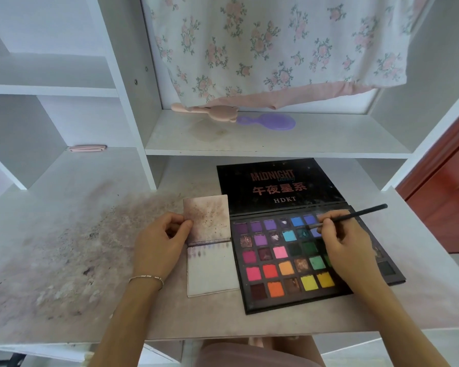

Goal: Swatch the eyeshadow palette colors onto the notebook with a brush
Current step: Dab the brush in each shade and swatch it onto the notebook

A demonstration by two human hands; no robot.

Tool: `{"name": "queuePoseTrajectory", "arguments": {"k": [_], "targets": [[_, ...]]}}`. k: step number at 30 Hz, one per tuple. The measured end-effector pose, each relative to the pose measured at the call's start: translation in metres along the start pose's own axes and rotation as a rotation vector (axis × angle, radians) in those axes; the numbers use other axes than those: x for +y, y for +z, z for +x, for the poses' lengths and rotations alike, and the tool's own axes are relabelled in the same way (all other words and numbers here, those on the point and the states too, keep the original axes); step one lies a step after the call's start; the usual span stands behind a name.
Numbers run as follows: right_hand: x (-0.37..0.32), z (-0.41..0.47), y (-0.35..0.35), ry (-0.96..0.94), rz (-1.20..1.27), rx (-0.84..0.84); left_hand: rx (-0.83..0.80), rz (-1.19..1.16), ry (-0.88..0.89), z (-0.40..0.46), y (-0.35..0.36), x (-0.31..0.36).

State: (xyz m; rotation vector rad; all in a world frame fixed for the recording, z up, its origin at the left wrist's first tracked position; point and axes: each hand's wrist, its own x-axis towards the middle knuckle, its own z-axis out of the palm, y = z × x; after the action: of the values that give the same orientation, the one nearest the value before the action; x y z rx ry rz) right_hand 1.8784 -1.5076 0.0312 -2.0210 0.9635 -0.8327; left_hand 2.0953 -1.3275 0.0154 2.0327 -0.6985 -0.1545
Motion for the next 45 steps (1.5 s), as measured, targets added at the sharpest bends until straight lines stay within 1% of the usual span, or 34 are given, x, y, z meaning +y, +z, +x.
{"name": "queuePoseTrajectory", "arguments": {"k": [10, 17, 21, 24, 29, 33, 35, 40, 45], "targets": [[0.0, -0.001, 0.005, -0.117, -0.13, -0.096, 0.007, 0.015, 0.007, -0.001, 0.0, 0.002], [0.0, -0.002, 0.006, -0.118, -0.142, -0.066, 0.005, 0.022, 0.01, -0.001, -0.001, 0.001], [-0.001, -0.002, 0.007, -0.143, -0.158, -0.091, 0.007, 0.026, 0.008, -0.001, -0.001, 0.002], [0.0, -0.002, 0.007, -0.123, -0.154, -0.077, 0.003, 0.022, 0.008, -0.001, 0.0, 0.003], [-0.001, -0.002, 0.004, -0.118, -0.083, -0.031, -0.001, 0.005, -0.006, -0.001, -0.001, 0.002], [-0.01, -0.006, 0.005, -0.085, 0.085, 0.012, 0.001, 0.0, -0.006, -0.001, -0.001, 0.001], [-0.019, -0.01, 0.011, -0.102, 0.153, 0.019, 0.006, -0.006, -0.006, 0.0, -0.001, 0.001], [-0.044, -0.02, 0.041, -0.121, 0.272, -0.065, -0.002, -0.022, -0.019, 0.0, -0.001, 0.001], [-0.059, -0.024, 0.068, -0.114, 0.273, -0.201, 0.001, -0.018, -0.018, 0.0, -0.002, 0.001]]}}
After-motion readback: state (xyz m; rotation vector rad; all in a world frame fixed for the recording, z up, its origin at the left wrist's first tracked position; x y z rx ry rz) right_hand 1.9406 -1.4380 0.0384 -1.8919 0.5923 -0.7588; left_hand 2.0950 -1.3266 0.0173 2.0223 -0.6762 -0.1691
